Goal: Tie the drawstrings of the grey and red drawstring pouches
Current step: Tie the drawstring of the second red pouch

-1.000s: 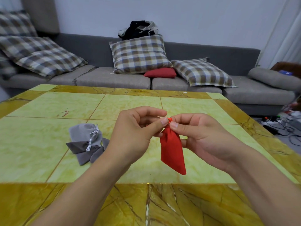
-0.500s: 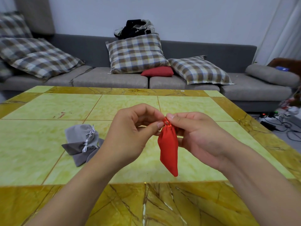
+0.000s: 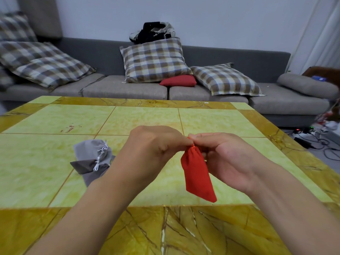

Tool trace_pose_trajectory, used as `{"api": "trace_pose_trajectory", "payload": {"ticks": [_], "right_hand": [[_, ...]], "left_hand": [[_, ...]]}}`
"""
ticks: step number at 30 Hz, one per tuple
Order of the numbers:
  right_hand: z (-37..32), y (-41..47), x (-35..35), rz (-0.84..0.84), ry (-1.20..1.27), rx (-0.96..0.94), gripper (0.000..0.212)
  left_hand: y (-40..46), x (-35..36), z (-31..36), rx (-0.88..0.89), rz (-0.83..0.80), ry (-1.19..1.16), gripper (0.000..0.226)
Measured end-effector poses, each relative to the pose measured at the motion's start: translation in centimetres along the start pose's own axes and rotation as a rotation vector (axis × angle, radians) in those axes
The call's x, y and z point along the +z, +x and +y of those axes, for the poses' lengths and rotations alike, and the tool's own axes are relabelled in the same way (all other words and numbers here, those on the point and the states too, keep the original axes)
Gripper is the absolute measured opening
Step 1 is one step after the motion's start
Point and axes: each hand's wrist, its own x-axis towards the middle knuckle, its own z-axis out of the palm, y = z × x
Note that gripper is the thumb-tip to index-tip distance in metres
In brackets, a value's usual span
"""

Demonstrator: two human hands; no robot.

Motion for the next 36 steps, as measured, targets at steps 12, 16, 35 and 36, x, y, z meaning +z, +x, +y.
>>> {"api": "trace_pose_trajectory", "payload": {"ticks": [12, 16, 35, 36], "right_hand": [[-0.5, -0.1, -1.0, -0.035, 0.028, -0.005, 0.026], [-0.5, -0.1, -0.8, -0.014, 0.013, -0.032, 0.034], [-0.5, -0.4, -0.2, -0.017, -0.007, -0.037, 0.033], [-0.5, -0.5, -0.3, -0.026, -0.001, -0.035, 0.033]], "left_hand": [[0.1, 0.1, 0.7, -0.448, -0.047, -0.528, 0.024], [0.3, 0.3, 1.5, -0.527, 0.025, -0.616, 0.012], [0.2, 0.2, 1.8, -0.478, 0.036, -0.496, 0.015], [0.2, 0.1, 1.8, -0.459, 0.037, -0.466, 0.016]]}}
